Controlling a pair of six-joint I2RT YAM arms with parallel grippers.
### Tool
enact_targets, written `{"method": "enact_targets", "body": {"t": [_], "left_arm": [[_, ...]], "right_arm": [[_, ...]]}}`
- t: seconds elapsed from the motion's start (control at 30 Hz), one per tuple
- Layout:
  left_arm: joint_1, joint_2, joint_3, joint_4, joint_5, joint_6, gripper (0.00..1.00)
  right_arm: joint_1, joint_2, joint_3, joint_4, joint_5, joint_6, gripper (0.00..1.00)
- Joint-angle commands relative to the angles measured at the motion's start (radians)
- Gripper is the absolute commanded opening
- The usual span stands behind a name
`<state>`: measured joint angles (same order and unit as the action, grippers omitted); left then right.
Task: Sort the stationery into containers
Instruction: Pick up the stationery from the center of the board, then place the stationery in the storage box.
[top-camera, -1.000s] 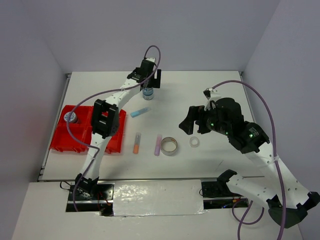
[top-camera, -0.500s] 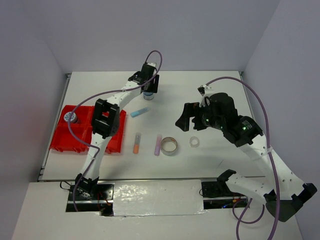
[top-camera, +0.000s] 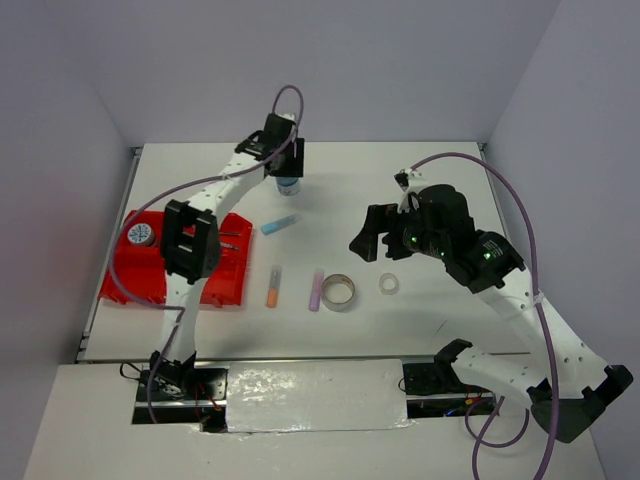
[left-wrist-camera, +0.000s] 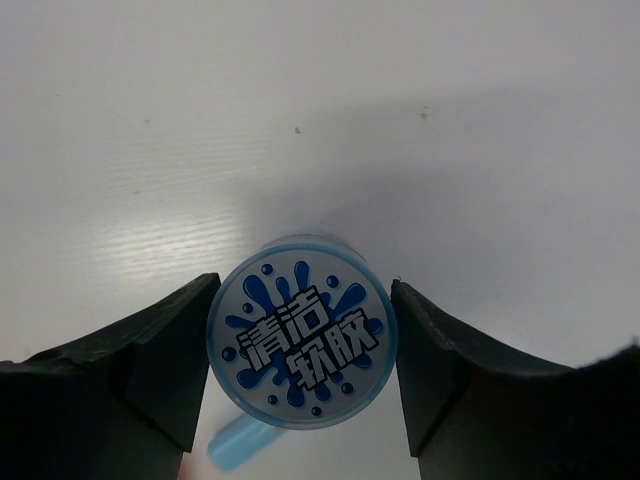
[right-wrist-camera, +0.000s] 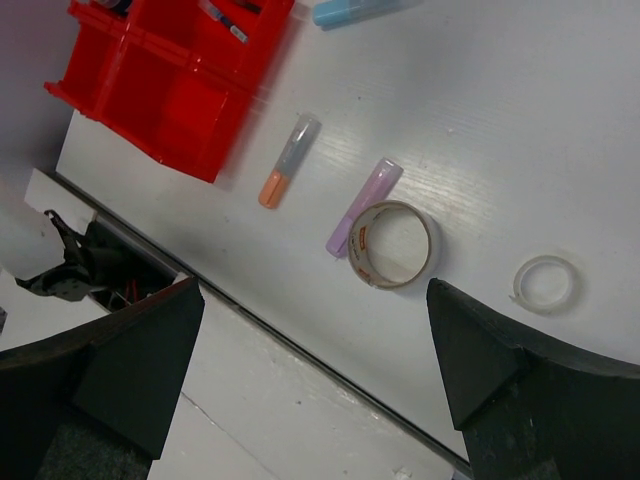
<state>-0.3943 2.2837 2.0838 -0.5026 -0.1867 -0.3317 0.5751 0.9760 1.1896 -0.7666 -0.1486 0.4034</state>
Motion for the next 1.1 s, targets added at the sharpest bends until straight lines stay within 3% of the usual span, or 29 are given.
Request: {"method": "enact_targets", "body": {"t": [0.0,0.13,0.23,0.37,0.5,0.63,0.73,1.07], "left_arm": [[0.093,-0.297,0.030,-0.002,0.029,-0.099,0.00],[0.205,-0.456,-0.066,-0.160,0.030,-0.194,0.00],[0.323,-0.529,-0.166,-0.265,0.116,-0.231,0.00],[0.469,-0.607,-0.272,-0.362,0.167,-0.225,0.00],[0.616,-0.700,-0.460,-0.355,0.306,-0.202,0.00],[0.750,-0.733,-0.562,-0.366,0.290,-0.197,0.00],[0.795,-0.727,-0.613,-0.323,0.343,-0.225,0.00],[0.847,-0.618,-0.596,-0.317,0.283,-0.214,0.00]], "right_arm": [[-0.006,0.013,0.012,0.082,-0.032,0.008,1.00],[-0.006,0.030,-0.015,0.131,-0.063,0.028,1.00],[-0.003,0.059,-0.002,0.145,-0.080,0.028,1.00],[0.002,0.092,0.030,0.144,-0.078,0.020,1.00],[0.000,0.107,0.038,0.161,-0.072,0.025,1.00],[0.005,0.101,0.004,0.188,-0.094,0.044,1.00],[0.008,0.090,-0.028,0.217,-0.108,0.060,1.00],[0.014,0.115,-0.015,0.231,-0.126,0.054,1.00]]}}
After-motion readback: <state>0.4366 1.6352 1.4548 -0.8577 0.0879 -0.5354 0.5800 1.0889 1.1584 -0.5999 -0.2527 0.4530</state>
